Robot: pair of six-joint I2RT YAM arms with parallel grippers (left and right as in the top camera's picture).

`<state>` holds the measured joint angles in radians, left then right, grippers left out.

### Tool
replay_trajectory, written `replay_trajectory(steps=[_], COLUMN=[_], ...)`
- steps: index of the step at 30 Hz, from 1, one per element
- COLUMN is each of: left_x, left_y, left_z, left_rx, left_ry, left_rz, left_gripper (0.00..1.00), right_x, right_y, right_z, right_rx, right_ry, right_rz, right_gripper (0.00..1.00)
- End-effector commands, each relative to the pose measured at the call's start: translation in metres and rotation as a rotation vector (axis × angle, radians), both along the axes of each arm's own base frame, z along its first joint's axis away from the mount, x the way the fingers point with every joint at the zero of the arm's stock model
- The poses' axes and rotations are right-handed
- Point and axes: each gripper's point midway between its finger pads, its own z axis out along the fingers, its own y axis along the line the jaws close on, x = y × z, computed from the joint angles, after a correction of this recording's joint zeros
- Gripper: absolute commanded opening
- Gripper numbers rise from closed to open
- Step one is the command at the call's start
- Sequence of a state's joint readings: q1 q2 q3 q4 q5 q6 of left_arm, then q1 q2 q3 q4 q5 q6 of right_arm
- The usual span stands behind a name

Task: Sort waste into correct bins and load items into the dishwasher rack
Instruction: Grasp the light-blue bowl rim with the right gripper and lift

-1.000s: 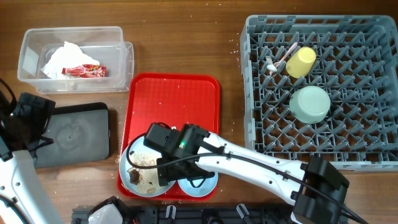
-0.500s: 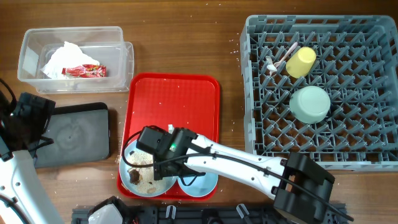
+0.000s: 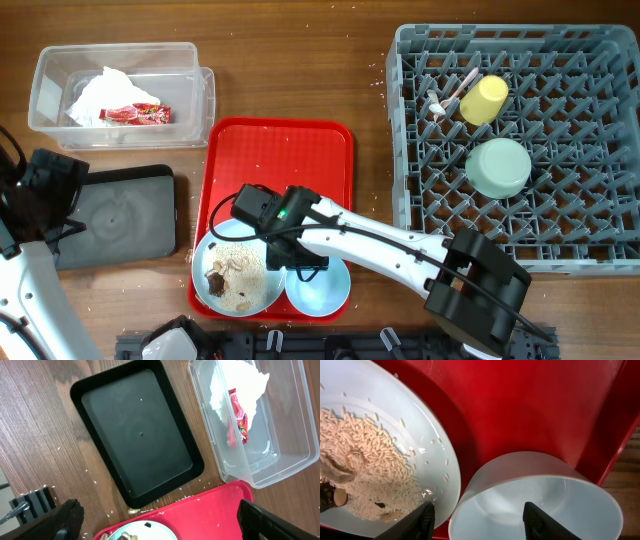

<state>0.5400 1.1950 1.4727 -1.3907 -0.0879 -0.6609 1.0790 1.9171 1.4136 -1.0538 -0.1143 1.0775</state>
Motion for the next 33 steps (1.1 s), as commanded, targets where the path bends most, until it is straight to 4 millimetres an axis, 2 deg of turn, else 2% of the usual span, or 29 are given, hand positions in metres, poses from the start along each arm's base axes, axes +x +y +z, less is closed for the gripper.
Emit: replay_trajectory(steps=[1,7,10,13,15,19,20,22,23,25,28,30,33], left_x=[-0.001,-0.001,-0.001,-0.001,-0.001,-0.001,-0.001,-0.001,-0.001,-0.001,-0.001,-0.001,-0.001], left_y=[0.003,0.003,0.003,0.003,0.003,0.003,0.003,0.003,0.003,0.003,0.003,0.003,0.003], left_z=[0.0,0.0,0.0,0.0,0.0,0.0,0.0,0.0,0.0,0.0,0.0,0.0,0.0], left_rx=[0.003,0.003,0.003,0.003,0.003,0.003,0.003,0.003,0.003,0.003,0.003,0.003,0.003], left_ry=[0.002,0.002,0.002,0.002,0.002,0.002,0.002,0.002,0.002,0.002,0.002,0.002,0.002], left_rz=[0.014,0.014,0.014,0.014,0.014,0.014,0.014,0.014,0.014,0.014,0.014,0.014,0.014], left_gripper=[1.0,1.0,1.0,1.0,1.0,1.0,1.0,1.0,1.0,1.0,1.0,1.0,1.0], right_x=[-0.006,0.0,0.02,0.057,0.085,0.148,0.153,0.156,0.15,0.126,0.109,0.107,0.097], right_y=[-0.001,0.003,0.001,-0.003,-0.002,-0.001,-0.006,-0.015,-0.013,0.007,0.024,0.026,0.024], right_z=[-0.008,-0.022,-0.023,-0.022,-0.017,0.006,0.006,0.005,0.005,0.008,0.008,0.006,0.002], right_rx=[-0.02,-0.019,-0.007,0.048,0.103,0.198,0.196,0.185,0.205,0.302,0.298,0.235,0.207], right_ry=[0.033,0.017,-0.032,-0.075,-0.13,-0.275,-0.278,-0.26,-0.231,-0.14,-0.159,-0.217,-0.201], right_rz=[-0.02,-0.02,-0.021,0.004,0.067,0.171,0.163,0.142,0.145,0.181,0.264,0.3,0.318], right_gripper=[0.58,0.59,0.52,0.41,0.41,0.4,0.4,0.41,0.41,0.41,0.46,0.5,0.53])
